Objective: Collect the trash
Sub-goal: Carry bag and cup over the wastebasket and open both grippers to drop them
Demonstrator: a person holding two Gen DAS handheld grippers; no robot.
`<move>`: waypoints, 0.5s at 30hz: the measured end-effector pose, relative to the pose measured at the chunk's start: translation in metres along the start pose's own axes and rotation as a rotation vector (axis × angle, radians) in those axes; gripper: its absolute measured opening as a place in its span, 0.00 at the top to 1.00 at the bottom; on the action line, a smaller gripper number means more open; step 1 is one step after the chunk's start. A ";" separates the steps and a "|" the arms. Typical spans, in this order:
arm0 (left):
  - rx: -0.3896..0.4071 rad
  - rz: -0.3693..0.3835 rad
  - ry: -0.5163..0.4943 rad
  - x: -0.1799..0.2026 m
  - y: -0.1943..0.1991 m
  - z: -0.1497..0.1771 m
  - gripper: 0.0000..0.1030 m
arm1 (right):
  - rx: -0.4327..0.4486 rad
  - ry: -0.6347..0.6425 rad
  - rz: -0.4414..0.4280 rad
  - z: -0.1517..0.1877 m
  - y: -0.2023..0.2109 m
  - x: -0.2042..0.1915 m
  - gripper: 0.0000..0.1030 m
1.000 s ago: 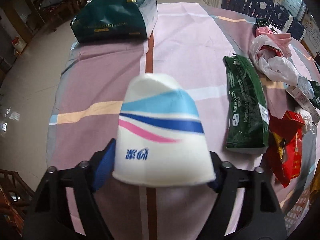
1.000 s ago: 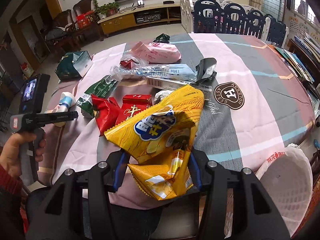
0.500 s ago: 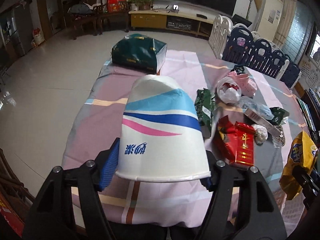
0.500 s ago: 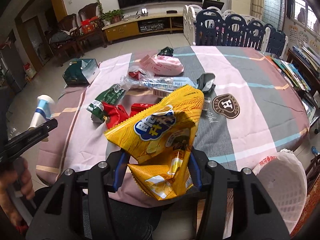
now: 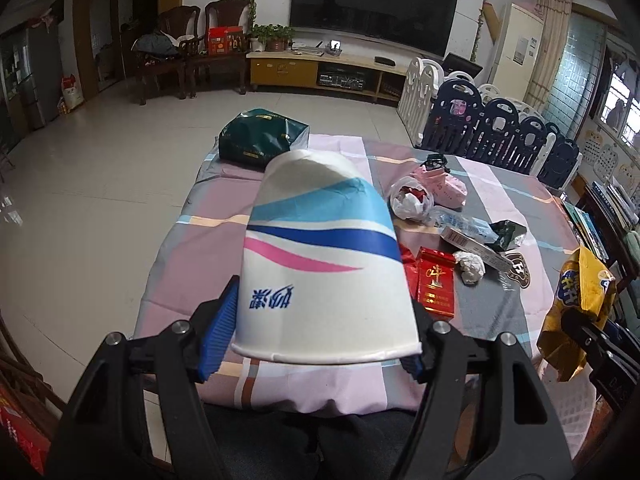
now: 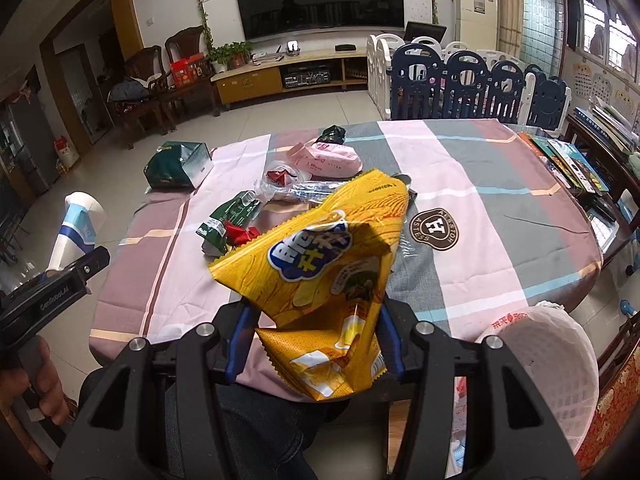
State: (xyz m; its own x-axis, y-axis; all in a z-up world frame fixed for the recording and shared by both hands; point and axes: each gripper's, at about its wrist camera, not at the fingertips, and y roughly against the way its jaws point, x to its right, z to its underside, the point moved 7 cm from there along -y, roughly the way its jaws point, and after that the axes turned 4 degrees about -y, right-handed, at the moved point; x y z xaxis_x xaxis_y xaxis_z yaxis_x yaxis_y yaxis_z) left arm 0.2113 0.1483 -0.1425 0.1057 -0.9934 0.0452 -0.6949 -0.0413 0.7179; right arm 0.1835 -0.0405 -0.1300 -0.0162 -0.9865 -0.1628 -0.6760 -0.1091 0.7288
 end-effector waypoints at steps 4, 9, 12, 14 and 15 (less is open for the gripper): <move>0.007 0.010 -0.021 0.012 0.013 0.005 0.33 | 0.015 -0.027 0.003 0.002 0.015 0.013 0.49; 0.017 0.050 -0.041 0.028 0.031 0.011 0.33 | 0.042 -0.056 0.007 0.003 0.034 0.029 0.49; 0.032 0.064 -0.049 0.038 0.045 0.014 0.33 | 0.059 -0.080 0.003 0.006 0.049 0.042 0.49; 0.043 0.080 -0.056 0.047 0.055 0.016 0.33 | 0.072 -0.086 0.007 0.009 0.060 0.051 0.49; 0.047 0.087 -0.064 0.052 0.060 0.017 0.33 | 0.079 -0.088 0.010 0.010 0.065 0.055 0.49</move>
State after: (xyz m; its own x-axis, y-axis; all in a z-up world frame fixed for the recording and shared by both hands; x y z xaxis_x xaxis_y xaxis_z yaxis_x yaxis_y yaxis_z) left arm 0.1627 0.0927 -0.1092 -0.0010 -0.9981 0.0608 -0.7325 0.0421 0.6795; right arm 0.1312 -0.1011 -0.0979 -0.0852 -0.9727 -0.2160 -0.7312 -0.0862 0.6767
